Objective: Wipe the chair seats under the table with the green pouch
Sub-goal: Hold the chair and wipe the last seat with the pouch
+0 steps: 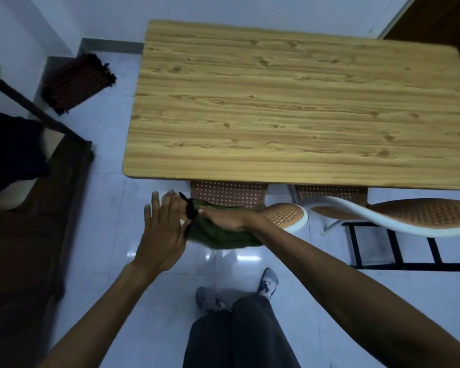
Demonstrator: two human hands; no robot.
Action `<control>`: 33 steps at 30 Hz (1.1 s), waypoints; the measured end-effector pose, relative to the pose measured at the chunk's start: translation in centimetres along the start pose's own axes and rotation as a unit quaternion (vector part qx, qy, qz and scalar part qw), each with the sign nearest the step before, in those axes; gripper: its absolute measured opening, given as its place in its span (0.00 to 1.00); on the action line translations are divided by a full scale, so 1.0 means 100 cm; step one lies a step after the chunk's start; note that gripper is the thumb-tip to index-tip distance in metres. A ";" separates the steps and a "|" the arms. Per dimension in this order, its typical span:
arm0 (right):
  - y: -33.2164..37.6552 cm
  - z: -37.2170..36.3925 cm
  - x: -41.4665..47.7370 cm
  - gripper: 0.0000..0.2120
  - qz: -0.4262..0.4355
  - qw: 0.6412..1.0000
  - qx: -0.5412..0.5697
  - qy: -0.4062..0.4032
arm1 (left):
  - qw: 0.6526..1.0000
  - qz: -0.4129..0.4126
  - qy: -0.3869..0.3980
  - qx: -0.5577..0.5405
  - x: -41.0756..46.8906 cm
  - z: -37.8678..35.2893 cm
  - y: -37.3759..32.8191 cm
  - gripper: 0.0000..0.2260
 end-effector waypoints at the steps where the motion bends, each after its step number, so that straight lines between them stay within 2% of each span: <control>1: 0.003 0.000 0.011 0.20 -0.001 0.999 0.040 0.005 | 1.000 0.004 0.000 0.012 0.000 -0.001 0.000 0.35; 4: -0.007 0.010 0.032 0.25 -0.066 0.996 0.065 0.002 | 0.998 0.012 -0.016 0.063 -0.001 -0.003 0.002 0.34; 8: -0.036 0.035 0.030 0.22 -0.132 0.989 0.032 -0.064 | 0.996 -0.005 -0.031 0.085 0.000 -0.003 0.001 0.32; 10: -0.052 0.051 0.015 0.23 -0.176 0.977 0.021 -0.115 | 0.997 -0.006 -0.023 0.077 0.001 -0.002 0.003 0.32; 12: -0.067 0.074 -0.006 0.19 -0.229 0.961 0.034 -0.154 | 0.998 -0.007 -0.017 0.068 0.002 -0.001 0.003 0.33; 14: -0.079 0.092 -0.030 0.14 -0.275 0.949 0.036 -0.150 | 0.999 -0.005 -0.010 0.052 0.002 0.001 0.003 0.35; 15: -0.080 0.097 -0.039 0.16 -0.277 0.950 0.003 -0.142 | 0.999 -0.003 -0.007 0.041 0.002 0.001 0.003 0.36; 18: -0.061 0.087 -0.062 0.31 -0.247 0.955 -0.134 -0.098 | 0.999 -0.002 0.001 0.046 0.002 0.001 0.002 0.38; 21: -0.033 0.059 -0.067 0.35 -0.199 0.958 -0.205 -0.022 | 0.996 -0.032 0.026 0.077 0.003 0.004 0.004 0.42; 23: -0.015 0.043 -0.059 0.33 -0.190 0.971 -0.142 -0.033 | 0.994 -0.049 0.033 0.093 0.004 0.007 0.005 0.45; 27: 0.019 0.024 -0.037 0.22 -0.142 0.985 0.087 -0.043 | 0.995 -0.046 0.041 0.081 0.006 0.009 0.004 0.46; 28: 0.019 0.024 -0.033 0.19 -0.134 0.981 0.126 -0.058 | 0.995 -0.046 0.041 0.082 0.006 0.008 0.004 0.46; 30: 0.016 0.024 -0.025 0.04 -0.123 0.963 0.209 -0.115 | 0.994 -0.049 0.048 0.082 0.007 0.009 0.006 0.45; 32: 0.010 0.032 -0.023 0.07 -0.114 0.952 0.205 -0.194 | 0.994 -0.055 0.045 0.080 0.008 0.011 0.007 0.44; 33: -0.001 0.038 -0.022 0.07 -0.138 0.955 0.170 -0.198 | 0.994 -0.057 0.043 0.081 0.008 0.013 0.007 0.43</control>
Point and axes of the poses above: each hand's wrist, its own x-axis towards the middle knuckle, its own z-axis out of the back of the hand, y = z × x, the point moved 2 cm from there along x, towards the middle knuckle, and after that the axes turned 12 degrees about x, right-handed, at the moved point
